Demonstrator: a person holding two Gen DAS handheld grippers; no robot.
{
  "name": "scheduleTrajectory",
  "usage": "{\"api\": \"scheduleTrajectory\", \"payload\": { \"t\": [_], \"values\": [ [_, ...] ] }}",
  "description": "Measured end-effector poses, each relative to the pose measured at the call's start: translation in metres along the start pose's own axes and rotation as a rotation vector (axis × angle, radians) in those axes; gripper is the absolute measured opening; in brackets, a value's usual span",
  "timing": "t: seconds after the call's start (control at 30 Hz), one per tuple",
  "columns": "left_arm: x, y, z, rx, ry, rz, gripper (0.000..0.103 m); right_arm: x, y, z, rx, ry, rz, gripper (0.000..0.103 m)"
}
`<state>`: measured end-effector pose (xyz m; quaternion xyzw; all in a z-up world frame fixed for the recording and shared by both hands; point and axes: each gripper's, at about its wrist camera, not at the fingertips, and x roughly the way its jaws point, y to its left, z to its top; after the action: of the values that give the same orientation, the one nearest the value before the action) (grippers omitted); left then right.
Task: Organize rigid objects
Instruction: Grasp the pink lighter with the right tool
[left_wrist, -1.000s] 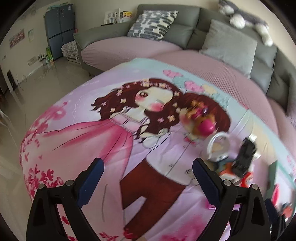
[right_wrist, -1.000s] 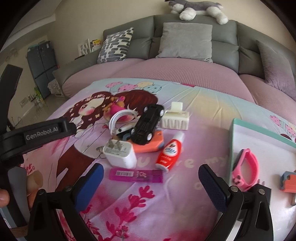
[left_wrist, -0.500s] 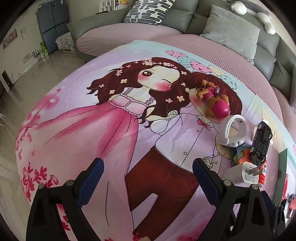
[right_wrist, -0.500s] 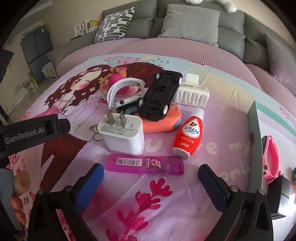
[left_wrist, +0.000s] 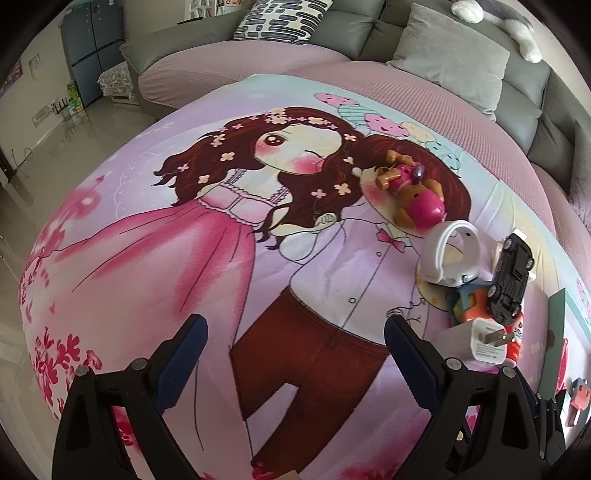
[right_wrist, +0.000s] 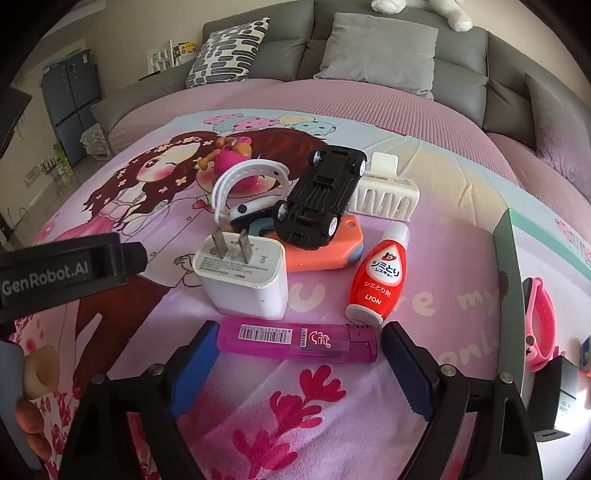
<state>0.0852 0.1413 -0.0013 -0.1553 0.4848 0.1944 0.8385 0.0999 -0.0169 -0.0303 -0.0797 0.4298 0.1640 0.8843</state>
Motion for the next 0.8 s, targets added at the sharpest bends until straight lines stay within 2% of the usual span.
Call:
{"api": "scheduleTrajectory", "payload": {
  "t": [0.3, 0.47, 0.8],
  "values": [
    [-0.007, -0.003, 0.001, -0.009, -0.012, -0.045, 0.097, -0.006, -0.009, -0.004, 0.009, 0.012, -0.006, 0.083],
    [-0.012, -0.005, 0.002, -0.014, -0.02, -0.095, 0.097, -0.012, -0.013, -0.005, 0.014, 0.014, -0.017, 0.083],
    [-0.027, -0.02, 0.004, 0.014, -0.043, -0.165, 0.097, -0.041, -0.03, 0.0, 0.016, -0.05, -0.072, 0.083]
  ]
}}
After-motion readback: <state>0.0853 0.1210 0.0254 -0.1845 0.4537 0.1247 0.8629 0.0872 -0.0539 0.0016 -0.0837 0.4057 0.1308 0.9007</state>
